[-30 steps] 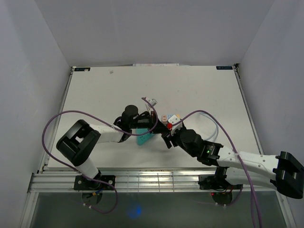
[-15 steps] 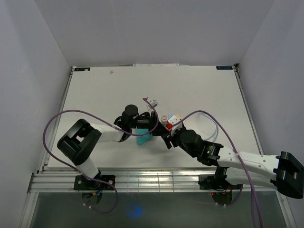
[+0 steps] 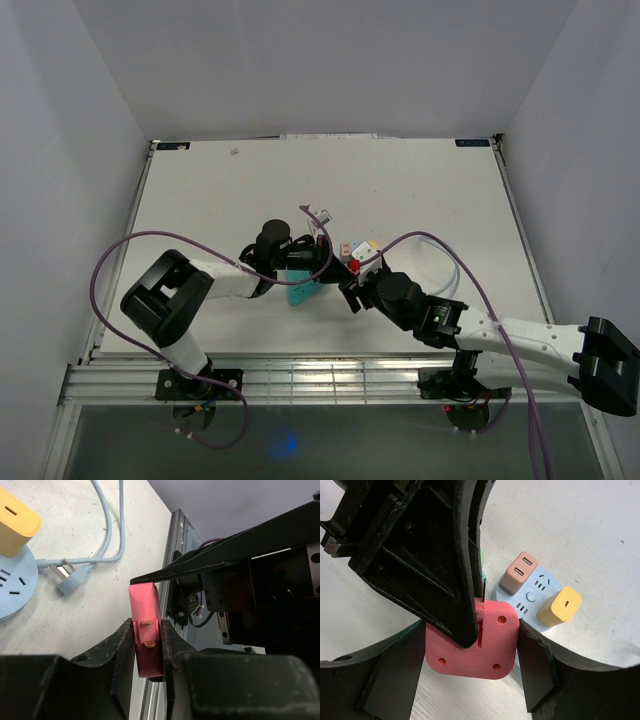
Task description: Insert the plug
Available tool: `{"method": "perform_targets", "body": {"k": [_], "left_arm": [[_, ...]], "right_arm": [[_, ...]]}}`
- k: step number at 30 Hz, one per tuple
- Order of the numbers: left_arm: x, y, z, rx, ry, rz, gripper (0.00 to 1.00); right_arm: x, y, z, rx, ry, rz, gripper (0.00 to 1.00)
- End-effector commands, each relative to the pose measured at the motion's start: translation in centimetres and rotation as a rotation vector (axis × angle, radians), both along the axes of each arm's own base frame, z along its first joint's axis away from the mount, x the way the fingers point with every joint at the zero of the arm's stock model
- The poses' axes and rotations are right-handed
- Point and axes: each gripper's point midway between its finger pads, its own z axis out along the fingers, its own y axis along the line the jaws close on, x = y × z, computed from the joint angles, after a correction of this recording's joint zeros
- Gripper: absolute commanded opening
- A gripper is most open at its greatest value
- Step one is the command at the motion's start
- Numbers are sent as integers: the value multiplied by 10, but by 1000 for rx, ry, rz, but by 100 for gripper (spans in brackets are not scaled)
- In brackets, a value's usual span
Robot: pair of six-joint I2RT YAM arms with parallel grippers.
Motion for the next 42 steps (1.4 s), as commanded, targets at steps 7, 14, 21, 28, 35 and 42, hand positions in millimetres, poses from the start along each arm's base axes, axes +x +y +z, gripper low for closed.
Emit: {"method": "perform_targets", "body": {"k": [7,14,21,28,35,42], "left_arm": [[-14,-8,20,-54,-59,-112,0],[-9,-2,23,-58,-75,-62,0],[1,15,34,-111,-78,7,0],[-1,40,57,-224,-106,52,0],[-13,50,76,-299,-133,45,0],[-22,52,84,-350,-110,1,0]], "right_arm": [[6,12,29,85,-30,-10,83],[-10,9,42,173,-23,57,92],[-23,2,55,286,32,65,90],[-28,-7,67,453,111,27,98],[-32,-6,64,587,169,58,90],[-36,0,67,727,213,200,80]]}}
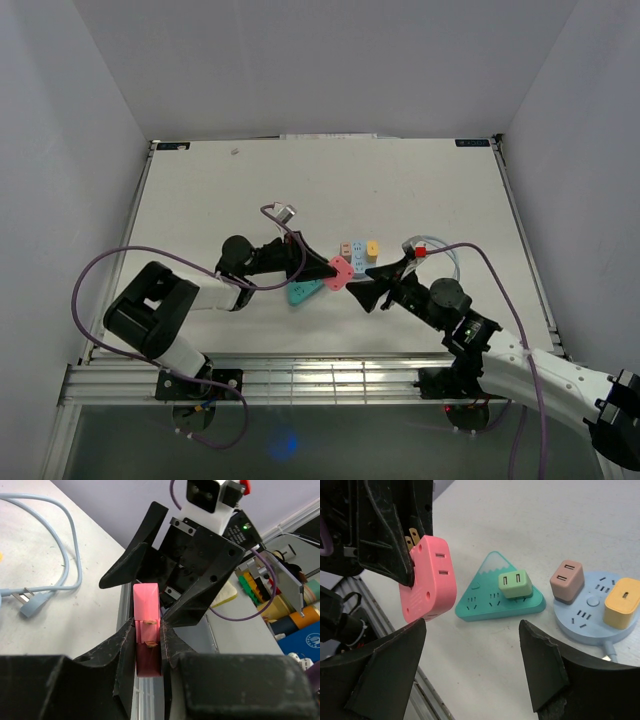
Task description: Insert the plug
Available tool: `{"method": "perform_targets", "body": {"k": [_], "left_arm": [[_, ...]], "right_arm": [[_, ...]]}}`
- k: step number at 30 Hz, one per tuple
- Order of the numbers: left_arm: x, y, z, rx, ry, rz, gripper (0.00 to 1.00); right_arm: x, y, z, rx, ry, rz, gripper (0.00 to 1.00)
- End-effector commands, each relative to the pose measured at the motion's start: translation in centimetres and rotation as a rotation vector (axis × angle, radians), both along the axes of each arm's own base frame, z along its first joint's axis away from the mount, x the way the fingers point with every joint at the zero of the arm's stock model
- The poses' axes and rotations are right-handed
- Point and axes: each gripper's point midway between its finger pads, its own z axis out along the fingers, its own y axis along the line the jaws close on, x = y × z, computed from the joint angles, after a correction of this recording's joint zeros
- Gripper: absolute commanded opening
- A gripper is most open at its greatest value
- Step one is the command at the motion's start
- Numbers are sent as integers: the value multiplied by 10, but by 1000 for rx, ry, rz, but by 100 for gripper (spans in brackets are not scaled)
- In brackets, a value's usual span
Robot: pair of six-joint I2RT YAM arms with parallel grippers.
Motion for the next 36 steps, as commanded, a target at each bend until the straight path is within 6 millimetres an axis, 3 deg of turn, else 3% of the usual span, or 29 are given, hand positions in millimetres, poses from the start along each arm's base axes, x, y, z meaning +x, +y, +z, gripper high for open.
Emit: {"method": "perform_targets", "body": {"k": [1,7,12,18,36], "left_arm": [[-10,6,22,-87,-86,-30,0],[-10,5,21,-89,-78,-39,0],[-9,5,19,-87,-79,-35,0],[-11,6,22,-94,-107,-31,0],[-30,20,45,-166,-282,9,0]], "right_arm": [[-19,14,42,219,-67,165,79],[-24,20,41,243,-78,221,73],[-30,25,54,301,-90,265,69],[-28,30,47,303,-44,269,61],[-24,37,37,321,23,267,60]]}}
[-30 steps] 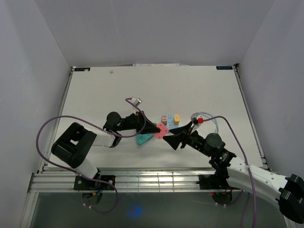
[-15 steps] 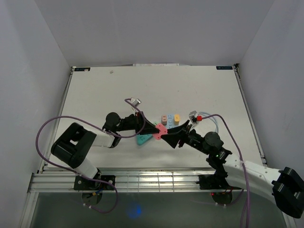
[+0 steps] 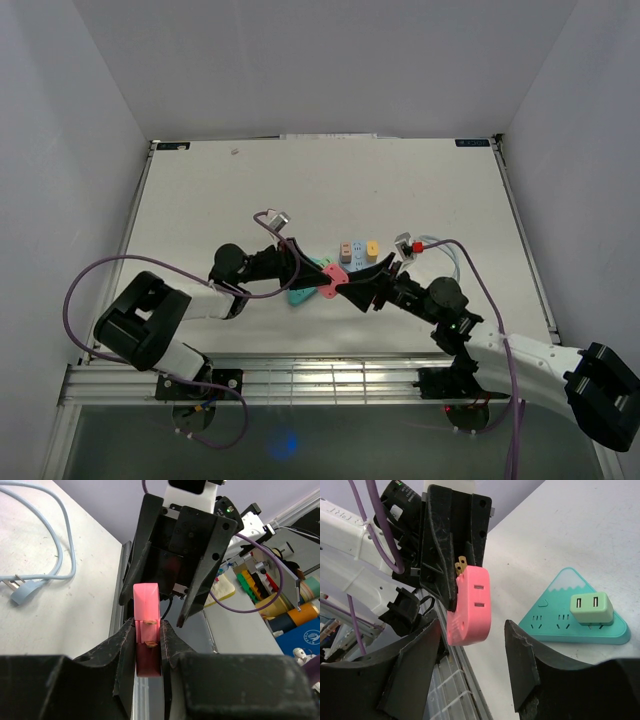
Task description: Insert the plug
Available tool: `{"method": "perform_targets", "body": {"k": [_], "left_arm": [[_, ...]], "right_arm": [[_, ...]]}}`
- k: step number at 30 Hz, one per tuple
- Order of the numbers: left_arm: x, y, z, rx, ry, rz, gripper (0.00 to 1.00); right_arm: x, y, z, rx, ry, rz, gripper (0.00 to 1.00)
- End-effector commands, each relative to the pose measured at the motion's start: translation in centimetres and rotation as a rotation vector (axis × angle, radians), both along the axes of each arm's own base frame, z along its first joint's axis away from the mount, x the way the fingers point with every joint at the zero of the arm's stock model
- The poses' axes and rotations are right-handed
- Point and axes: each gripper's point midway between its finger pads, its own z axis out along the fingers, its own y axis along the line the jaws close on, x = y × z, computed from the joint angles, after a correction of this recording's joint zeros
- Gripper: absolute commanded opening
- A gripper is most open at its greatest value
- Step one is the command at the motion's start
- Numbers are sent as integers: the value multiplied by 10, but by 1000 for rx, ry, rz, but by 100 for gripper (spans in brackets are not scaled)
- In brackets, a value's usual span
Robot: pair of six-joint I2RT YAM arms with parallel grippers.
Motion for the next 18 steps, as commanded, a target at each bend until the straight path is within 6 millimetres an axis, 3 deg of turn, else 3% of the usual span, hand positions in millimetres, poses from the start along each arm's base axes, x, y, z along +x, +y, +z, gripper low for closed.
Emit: {"method": "perform_targets", "body": {"k": [1,11,16,18], "left_arm": [[-13,8,49,-168,-297,24,0],[-14,7,50,-174,-306,25,0],[-12,7,48,-171,-299,26,0],[-12,7,47,-168,-294,26,0]], "right_arm": [[-4,3,12,49,-17,22,60],[-8,9,12,75,-12,64,56],[-13,14,10,90,-6,106,45],[-14,12,15,114,-27,106,36]]}}
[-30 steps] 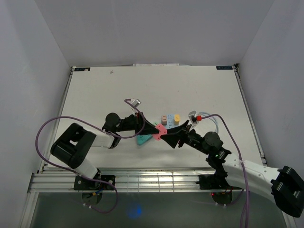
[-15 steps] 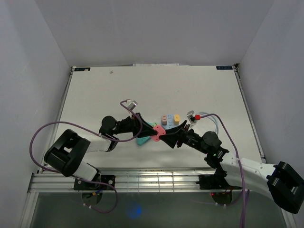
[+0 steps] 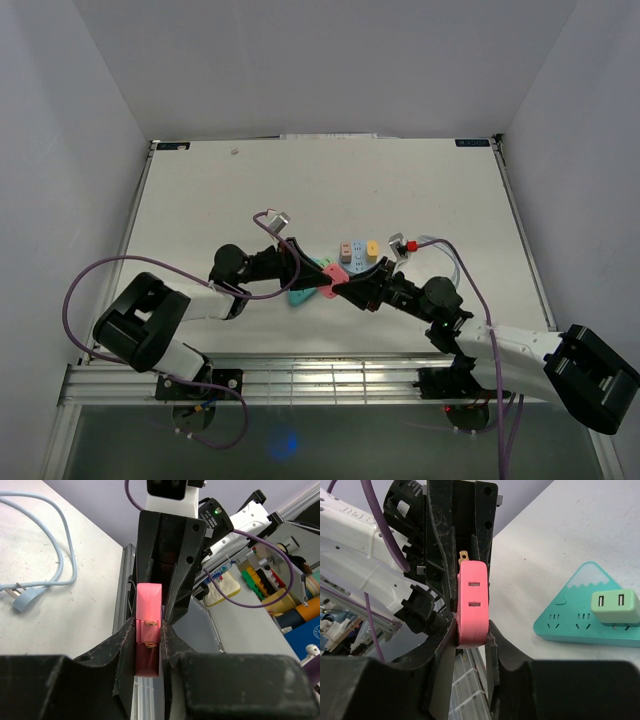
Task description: Insert the plug
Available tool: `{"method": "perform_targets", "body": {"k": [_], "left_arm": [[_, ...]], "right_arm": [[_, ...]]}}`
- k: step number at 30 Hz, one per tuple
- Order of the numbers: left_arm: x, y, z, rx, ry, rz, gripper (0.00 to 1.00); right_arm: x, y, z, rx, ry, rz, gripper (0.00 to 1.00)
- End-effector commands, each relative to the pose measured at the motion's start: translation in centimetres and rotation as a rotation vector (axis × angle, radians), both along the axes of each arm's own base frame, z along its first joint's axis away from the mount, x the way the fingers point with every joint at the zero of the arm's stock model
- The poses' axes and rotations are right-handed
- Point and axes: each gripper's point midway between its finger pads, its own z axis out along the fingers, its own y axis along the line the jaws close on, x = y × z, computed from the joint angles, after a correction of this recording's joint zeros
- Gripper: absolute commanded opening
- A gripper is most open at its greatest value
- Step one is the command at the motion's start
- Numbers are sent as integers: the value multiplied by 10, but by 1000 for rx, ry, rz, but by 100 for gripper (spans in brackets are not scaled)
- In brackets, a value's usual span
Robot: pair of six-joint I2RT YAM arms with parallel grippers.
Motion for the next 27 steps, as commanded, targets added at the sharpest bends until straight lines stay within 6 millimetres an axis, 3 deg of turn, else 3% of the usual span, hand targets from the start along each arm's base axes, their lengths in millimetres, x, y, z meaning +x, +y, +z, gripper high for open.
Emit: {"method": "perform_targets", "body": {"k": [1,4,6,7,8,11,12,14,18,19,21,23,24,27], "left_arm": [[-11,7,41,-153,-244,13,0],[-10,6,40,-151,-236,15,2],[-10,6,39,-150,-234,9,14],[-10,6,39,-147,-229,5,23],[-11,6,39,-147,-229,5,43],[-9,9,39,-150,-222,25,65],[-9,9,39,-151,-220,29,81],[-6,12,40,-158,-212,55,98],[0,18,39,-159,-190,108,98],[1,20,39,-160,-183,122,98],[11,28,40,-170,-171,188,98],[19,41,39,-168,-149,261,98],[26,47,40,-175,-144,320,98],[42,67,34,-172,-96,488,98]], "right_arm": [[-9,-2,22,89,-58,28,26],[-8,0,19,78,-46,33,9],[-10,0,22,86,-48,39,8],[-11,-1,21,87,-46,42,8],[-11,-2,21,89,-45,38,8],[-9,-4,19,82,-35,23,8],[-8,-5,17,74,-29,13,8],[-8,-7,14,66,-23,4,8],[1,-13,13,30,-11,-60,8],[4,-14,0,-23,14,-77,8],[7,-16,5,-40,7,-101,8],[12,-20,-6,-106,29,-133,8],[14,-23,0,-102,18,-151,8],[17,-30,-6,-159,15,-189,8]]}}
